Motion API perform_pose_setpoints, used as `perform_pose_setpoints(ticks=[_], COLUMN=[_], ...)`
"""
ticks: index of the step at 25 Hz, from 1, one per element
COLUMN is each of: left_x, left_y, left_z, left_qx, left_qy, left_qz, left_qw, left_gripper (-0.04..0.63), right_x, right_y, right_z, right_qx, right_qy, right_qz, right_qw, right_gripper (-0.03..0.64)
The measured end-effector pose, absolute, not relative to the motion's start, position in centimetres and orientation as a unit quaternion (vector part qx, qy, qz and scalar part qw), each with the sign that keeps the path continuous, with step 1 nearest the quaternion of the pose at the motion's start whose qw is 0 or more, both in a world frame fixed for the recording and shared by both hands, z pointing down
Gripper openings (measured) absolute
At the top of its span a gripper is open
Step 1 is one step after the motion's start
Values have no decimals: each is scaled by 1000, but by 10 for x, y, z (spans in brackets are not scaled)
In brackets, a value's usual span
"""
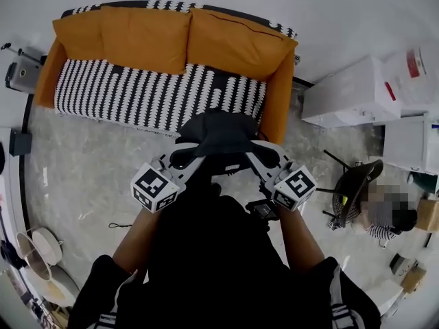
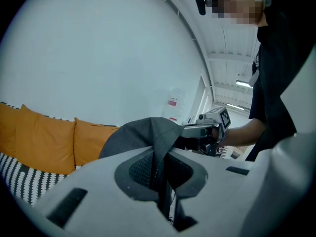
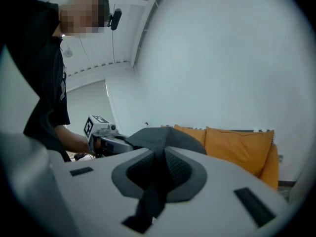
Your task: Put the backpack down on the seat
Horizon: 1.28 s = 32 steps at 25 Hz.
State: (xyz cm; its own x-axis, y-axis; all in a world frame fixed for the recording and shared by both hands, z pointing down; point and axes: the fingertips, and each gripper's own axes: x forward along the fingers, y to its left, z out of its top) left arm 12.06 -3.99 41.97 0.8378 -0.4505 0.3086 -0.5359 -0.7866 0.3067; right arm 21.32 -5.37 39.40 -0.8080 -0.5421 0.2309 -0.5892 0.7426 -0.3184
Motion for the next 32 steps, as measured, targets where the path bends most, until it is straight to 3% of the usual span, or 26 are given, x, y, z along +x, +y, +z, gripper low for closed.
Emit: perform_pose_setpoints(ticks=[15,32], left_x=[92,70], left_y=[-122,-184], left_z=[505,571], left_qx=[920,893], left_qy=[-264,-323], left_qz=[108,113], left_qw=[271,291], left_gripper=[29,29], right_x=[185,163], right_y=[-137,-203], right_z=[483,547], right_qx=[302,246], right_qy=[-910,-925], right_qz=[243,245], right_qw=[150,157], right_gripper=[43,43])
